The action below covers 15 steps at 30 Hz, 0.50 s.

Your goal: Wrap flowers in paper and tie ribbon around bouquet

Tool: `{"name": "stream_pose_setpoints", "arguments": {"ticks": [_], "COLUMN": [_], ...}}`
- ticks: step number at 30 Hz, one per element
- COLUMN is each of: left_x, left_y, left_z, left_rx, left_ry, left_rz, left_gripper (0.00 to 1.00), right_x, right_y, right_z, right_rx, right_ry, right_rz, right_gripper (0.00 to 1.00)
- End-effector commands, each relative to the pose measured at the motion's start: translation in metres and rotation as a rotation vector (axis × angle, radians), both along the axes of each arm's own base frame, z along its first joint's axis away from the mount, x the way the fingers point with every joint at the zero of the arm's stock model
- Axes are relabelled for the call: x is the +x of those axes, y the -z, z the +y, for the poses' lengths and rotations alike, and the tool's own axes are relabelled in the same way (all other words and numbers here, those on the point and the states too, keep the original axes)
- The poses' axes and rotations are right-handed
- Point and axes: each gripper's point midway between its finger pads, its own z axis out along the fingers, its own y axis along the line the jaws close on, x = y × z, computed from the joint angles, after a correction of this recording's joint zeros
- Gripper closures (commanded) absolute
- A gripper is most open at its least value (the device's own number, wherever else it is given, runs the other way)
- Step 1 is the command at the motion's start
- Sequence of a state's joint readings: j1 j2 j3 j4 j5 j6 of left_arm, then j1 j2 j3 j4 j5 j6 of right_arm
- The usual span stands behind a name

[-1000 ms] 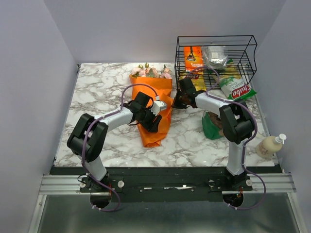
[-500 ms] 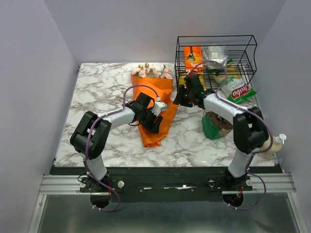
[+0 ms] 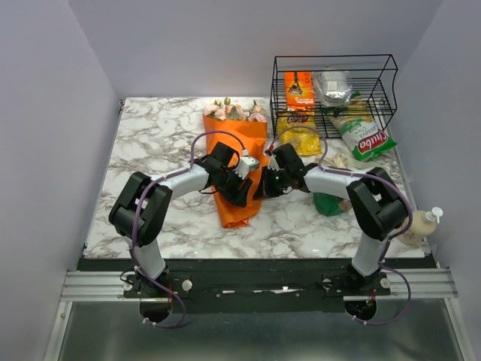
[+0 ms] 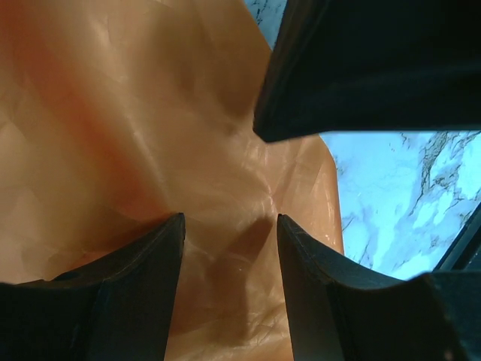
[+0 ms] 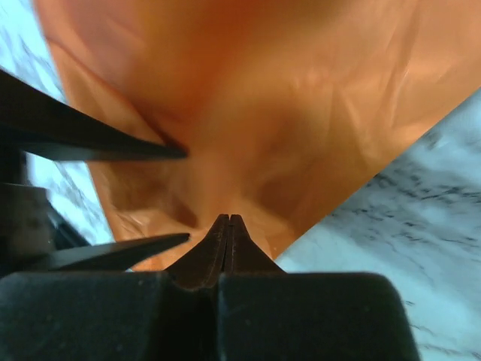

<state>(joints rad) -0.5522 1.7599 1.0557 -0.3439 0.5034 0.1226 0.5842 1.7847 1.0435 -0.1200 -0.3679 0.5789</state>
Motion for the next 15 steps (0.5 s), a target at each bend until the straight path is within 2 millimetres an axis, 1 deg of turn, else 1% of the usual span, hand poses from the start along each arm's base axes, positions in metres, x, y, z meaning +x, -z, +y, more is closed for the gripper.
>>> {"name": "stream_pose_setpoints", "arguments": {"ticks": [1,3,4,6,7,8,9,10,11,12,13,15], "left_x": [-0.007,-0.007,-0.011,-0.014,-0.021,-0.024,-0.028,-0.038,-0.042,-0.046,-0.057,-0.063], "left_y": [-0.007,-0.012,-0.015,-0.024,-0.027,-0.039,-0.044,-0.046,-0.055,-0.055,-0.052,-0.039], "left_z": [-0.004,-0.006,-0.006,-0.008,-0.006,-0.009,-0.009,-0.004,-0.004,0.000,0.009,0.022], "left_rx": [-0.020,-0.026,-0.032,-0.048,-0.042,-0.069,-0.077,-0.063,-0.073,-0.059,-0.023,0.045], "left_ry": [0.011,0.021,0.031,0.049,0.067,0.090,0.107,0.141,0.168,0.189,0.207,0.250], "left_rz": [0.045,0.044,0.059,0.067,0.093,0.094,0.103,0.127,0.126,0.132,0.172,0.164], "left_gripper": [0.40,0.43,0.52,0.62,0.71,0.75,0.79,0.81,0.84,0.85,0.86,0.90], "right_x": [-0.022,-0.024,-0.022,-0.026,-0.025,-0.028,-0.032,-0.033,-0.033,-0.034,-0.033,-0.032], "right_y": [0.017,0.028,0.035,0.051,0.057,0.061,0.066,0.067,0.068,0.068,0.067,0.067], "right_z": [0.023,0.022,0.018,0.008,0.000,-0.005,-0.011,-0.012,-0.013,-0.013,-0.012,-0.010], "right_rx": [0.133,0.118,0.095,0.041,0.004,-0.019,-0.036,-0.043,-0.046,-0.046,-0.040,-0.037], "right_ry": [-0.109,-0.103,-0.082,-0.019,0.019,0.039,0.052,0.058,0.058,0.056,0.048,0.039], "right_rz": [0.118,0.143,0.147,0.206,0.215,0.233,0.245,0.244,0.243,0.244,0.243,0.240], "right_gripper": [0.99,0.99,0.99,1.00,1.00,1.00,0.99,0.99,1.00,0.99,1.00,1.00]}}
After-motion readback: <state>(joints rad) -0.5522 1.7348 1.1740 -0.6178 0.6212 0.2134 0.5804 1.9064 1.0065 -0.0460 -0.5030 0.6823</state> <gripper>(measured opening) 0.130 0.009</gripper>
